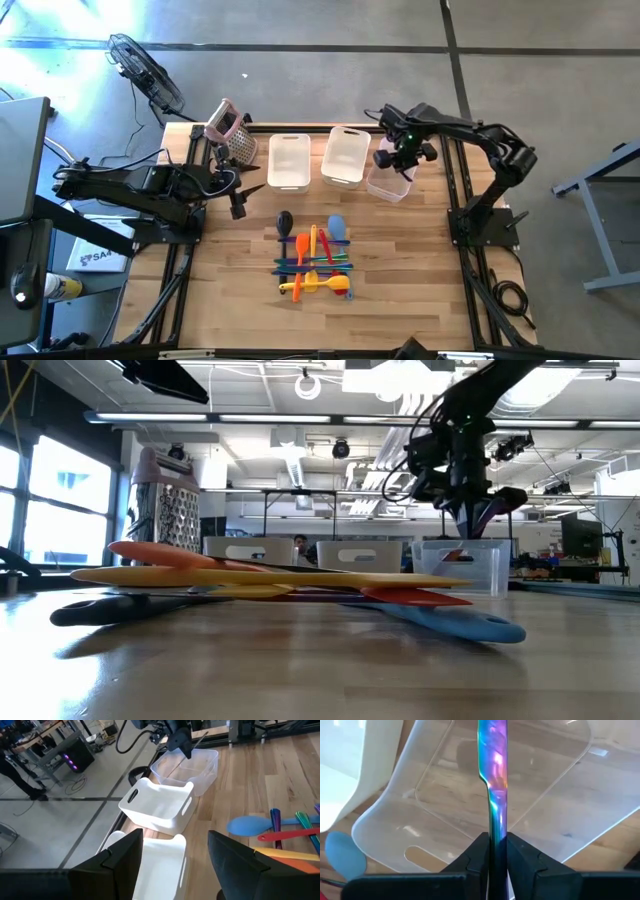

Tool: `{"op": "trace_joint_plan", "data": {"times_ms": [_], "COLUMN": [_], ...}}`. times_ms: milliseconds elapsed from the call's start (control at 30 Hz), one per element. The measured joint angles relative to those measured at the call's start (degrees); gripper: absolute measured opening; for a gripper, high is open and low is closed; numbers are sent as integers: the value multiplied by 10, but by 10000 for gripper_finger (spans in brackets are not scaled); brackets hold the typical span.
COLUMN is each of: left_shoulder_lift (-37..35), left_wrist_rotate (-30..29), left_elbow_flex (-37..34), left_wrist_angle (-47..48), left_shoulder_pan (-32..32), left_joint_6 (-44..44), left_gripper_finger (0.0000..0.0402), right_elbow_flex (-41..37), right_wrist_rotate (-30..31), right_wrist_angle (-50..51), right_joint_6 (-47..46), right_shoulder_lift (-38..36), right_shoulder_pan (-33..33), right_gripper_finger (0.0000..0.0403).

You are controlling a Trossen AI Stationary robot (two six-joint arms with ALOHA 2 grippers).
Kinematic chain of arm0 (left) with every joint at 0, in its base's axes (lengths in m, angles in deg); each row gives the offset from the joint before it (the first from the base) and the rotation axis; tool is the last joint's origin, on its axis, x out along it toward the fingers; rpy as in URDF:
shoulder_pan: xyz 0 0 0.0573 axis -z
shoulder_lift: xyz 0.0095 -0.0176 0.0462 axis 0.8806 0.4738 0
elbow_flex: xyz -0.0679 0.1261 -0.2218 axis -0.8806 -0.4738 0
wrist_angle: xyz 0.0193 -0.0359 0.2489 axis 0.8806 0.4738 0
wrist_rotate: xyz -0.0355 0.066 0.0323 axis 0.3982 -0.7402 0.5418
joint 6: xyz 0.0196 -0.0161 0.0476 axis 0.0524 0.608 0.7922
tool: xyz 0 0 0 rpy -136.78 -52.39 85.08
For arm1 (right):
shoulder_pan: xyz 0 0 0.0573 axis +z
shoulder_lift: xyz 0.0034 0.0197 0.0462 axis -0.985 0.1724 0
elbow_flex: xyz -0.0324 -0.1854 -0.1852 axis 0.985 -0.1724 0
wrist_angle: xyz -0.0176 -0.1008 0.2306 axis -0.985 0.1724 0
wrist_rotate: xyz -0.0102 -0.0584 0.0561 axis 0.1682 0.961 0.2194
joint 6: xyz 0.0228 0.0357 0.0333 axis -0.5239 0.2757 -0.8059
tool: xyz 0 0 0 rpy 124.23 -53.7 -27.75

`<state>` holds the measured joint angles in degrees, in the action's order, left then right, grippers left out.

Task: Pick & Place Kitchen Items
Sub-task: Put the blue table knife into the transparent bin

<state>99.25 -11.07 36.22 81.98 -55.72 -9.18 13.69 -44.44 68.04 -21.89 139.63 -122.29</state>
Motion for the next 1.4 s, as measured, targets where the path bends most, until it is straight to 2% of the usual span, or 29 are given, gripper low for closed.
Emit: {"op": "trace_joint_plan", "data": {"times_ms": [500, 867, 1133, 1400], "left_shoulder_lift": [0, 0, 0, 0], "left_wrist_rotate": [0, -1, -2, 0], "left_elbow_flex": [0, 0, 0, 0], "left_wrist_angle": [6, 11, 11, 20], "left_shoulder_pan": [0, 0, 0, 0], "left_joint_6": [-1, -10, -13, -34], "left_gripper_finger": [216, 216, 216, 216], "right_elbow_flex": [0, 0, 30, 55], "right_wrist_rotate": [-9, -127, -64, -63], "right_wrist_angle": [-23, -30, -28, -36], "right_joint_6": [16, 61, 62, 62], "right_shoulder_lift": [0, 0, -12, -90], "right_shoulder_pan": [0, 1, 1, 6], "right_gripper_finger": [140, 150, 147, 146]}}
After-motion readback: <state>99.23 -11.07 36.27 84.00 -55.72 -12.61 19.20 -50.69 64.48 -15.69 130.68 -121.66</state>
